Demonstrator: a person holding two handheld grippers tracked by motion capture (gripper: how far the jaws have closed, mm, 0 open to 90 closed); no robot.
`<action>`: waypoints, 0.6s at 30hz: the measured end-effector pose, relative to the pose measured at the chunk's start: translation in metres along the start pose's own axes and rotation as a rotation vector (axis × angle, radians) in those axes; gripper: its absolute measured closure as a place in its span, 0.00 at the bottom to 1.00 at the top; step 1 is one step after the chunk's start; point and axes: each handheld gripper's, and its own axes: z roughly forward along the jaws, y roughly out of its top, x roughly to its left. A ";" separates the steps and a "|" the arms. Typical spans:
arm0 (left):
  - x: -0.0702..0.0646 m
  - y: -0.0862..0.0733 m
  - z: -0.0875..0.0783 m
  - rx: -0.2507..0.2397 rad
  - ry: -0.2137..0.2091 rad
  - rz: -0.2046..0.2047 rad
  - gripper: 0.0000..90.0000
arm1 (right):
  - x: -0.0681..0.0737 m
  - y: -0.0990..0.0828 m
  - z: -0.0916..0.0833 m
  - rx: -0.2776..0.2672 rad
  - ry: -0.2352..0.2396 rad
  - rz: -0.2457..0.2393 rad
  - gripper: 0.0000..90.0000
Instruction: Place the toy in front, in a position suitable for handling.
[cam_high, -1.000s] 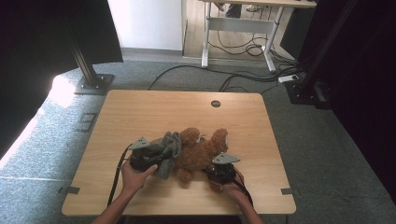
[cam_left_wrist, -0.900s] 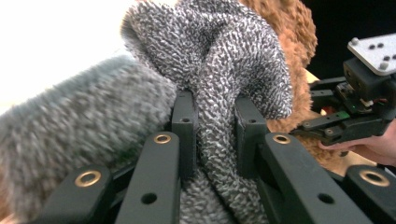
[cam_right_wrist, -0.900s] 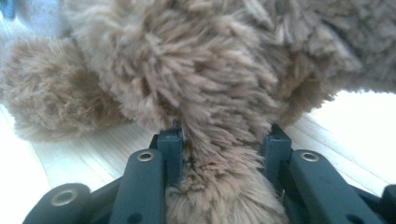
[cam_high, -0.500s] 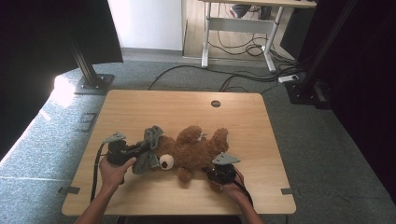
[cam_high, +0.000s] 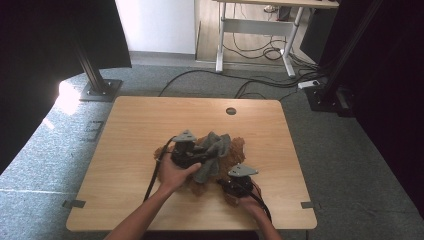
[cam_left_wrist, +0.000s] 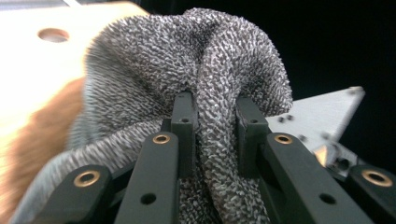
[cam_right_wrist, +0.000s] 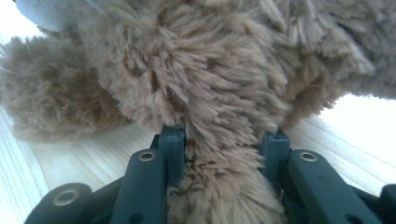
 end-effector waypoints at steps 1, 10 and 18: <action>0.001 0.000 0.009 0.014 0.003 -0.009 0.81 | 0.000 0.000 0.000 -0.001 -0.001 -0.003 0.70; 0.016 -0.012 0.018 0.071 0.052 -0.040 0.81 | 0.001 -0.001 0.000 -0.001 -0.008 -0.011 0.70; 0.057 -0.035 -0.036 0.052 0.164 -0.082 0.81 | 0.000 -0.001 0.000 -0.002 -0.001 0.002 0.70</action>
